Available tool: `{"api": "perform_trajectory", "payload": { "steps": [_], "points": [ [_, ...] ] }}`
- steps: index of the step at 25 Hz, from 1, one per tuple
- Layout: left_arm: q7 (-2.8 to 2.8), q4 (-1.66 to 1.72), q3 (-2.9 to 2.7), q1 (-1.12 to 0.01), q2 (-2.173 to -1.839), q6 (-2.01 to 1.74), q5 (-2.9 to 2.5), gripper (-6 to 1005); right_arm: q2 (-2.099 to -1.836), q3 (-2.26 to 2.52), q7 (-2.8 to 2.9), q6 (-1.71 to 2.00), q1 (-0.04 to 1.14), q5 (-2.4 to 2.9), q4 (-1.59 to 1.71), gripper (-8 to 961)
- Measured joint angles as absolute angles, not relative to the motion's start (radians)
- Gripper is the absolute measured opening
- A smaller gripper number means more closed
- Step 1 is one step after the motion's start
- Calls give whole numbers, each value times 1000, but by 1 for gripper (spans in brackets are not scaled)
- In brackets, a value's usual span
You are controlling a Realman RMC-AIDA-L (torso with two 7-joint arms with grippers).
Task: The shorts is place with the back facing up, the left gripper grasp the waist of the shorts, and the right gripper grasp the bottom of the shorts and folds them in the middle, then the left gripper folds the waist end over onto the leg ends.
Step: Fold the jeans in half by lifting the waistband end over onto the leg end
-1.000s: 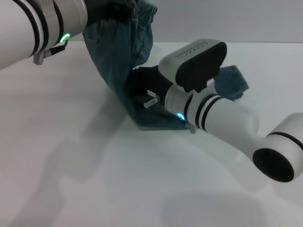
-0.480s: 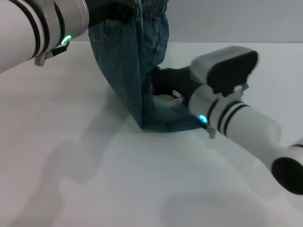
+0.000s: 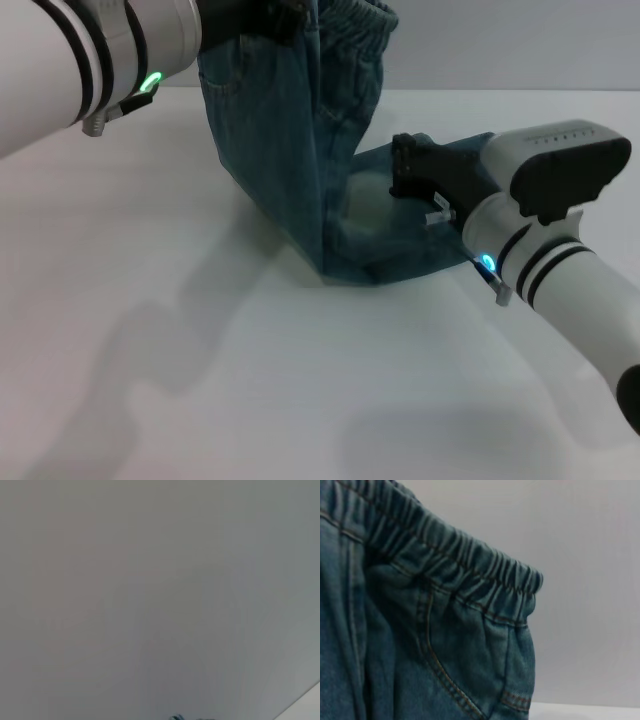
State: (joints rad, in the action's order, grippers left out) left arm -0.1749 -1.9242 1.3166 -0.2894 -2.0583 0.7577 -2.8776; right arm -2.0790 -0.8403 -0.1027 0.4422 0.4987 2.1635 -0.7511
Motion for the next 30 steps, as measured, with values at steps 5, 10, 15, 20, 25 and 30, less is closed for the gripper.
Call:
{"api": "perform_trajectory", "payload": {
  "steps": [5,10,15,20,25,30],
  "points": [
    [-175,-1951,1304,-281,-2059,760,-2878,29,-2081,-848,-104,456,459,2162,-738,0],
    [-181,-1975,1296,-271,-2059,762,-2878,29,-2081,-884,-104,461,469,2161,-683,-1],
    [-186,-1993,1287,-266,-2059,764,-2878,29,-2085,-884,-99,454,546,2159,-619,-1],
    [-186,-1994,1277,-265,-2059,763,-2878,29,-2090,-835,-95,412,629,2133,-636,-1],
    [-186,-1995,1268,-264,-2059,759,-2878,29,-2091,-741,-93,405,697,2056,-656,-1],
    [-197,-1995,1259,-271,-2060,756,-2878,29,-2092,-703,-93,409,717,2042,-701,-1]
  ]
}}
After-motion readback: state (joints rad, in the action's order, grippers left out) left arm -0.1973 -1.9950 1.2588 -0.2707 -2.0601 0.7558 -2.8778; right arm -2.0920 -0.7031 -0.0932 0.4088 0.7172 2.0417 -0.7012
